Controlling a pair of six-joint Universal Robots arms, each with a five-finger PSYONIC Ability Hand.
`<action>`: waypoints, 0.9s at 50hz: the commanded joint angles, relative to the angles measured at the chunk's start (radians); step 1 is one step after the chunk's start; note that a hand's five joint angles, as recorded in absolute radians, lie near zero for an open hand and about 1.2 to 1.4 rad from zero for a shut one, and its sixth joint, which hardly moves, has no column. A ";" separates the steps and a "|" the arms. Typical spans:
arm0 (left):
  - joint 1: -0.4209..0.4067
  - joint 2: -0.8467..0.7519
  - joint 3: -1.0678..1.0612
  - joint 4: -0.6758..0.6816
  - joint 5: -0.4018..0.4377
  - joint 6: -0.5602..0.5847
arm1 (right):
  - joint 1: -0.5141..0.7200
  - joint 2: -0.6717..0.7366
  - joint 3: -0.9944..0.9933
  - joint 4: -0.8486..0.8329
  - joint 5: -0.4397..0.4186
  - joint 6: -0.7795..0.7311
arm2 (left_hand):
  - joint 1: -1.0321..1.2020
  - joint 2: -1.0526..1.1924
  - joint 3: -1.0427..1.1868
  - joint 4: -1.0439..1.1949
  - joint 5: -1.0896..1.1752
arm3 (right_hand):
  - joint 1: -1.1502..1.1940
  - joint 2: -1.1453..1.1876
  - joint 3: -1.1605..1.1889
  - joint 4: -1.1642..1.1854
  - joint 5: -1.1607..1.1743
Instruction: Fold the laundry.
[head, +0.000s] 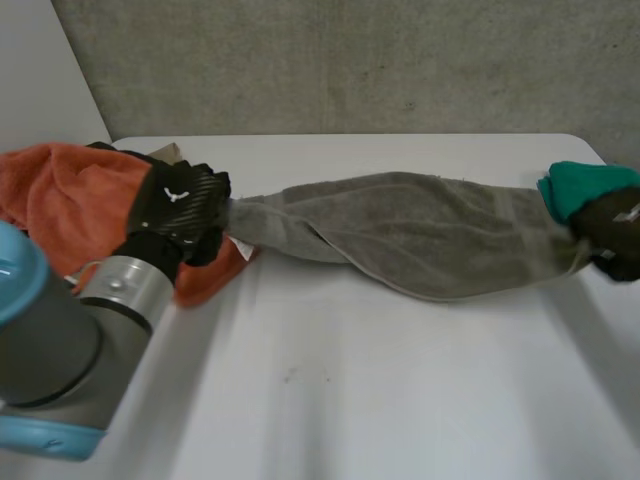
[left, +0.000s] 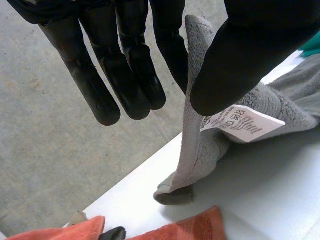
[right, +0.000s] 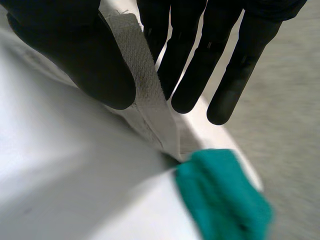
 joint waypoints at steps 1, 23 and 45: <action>0.023 0.231 0.028 -0.303 0.004 0.018 | -0.170 -0.220 -0.221 0.401 0.113 0.053 | 0.254 0.199 0.203 0.195 0.249 | 0.257 0.210 0.204 0.196 0.238; 0.032 -0.209 0.239 -0.417 -0.014 0.185 | 0.064 0.185 -0.359 0.446 0.501 -0.162 | 0.254 0.199 0.203 0.195 0.249 | 0.257 0.210 0.204 0.196 0.238; 0.030 -0.418 1.160 0.042 -0.097 0.197 | 0.200 0.182 -0.693 -0.509 0.515 0.374 | 0.254 0.199 0.203 0.195 0.249 | 0.257 0.210 0.204 0.196 0.238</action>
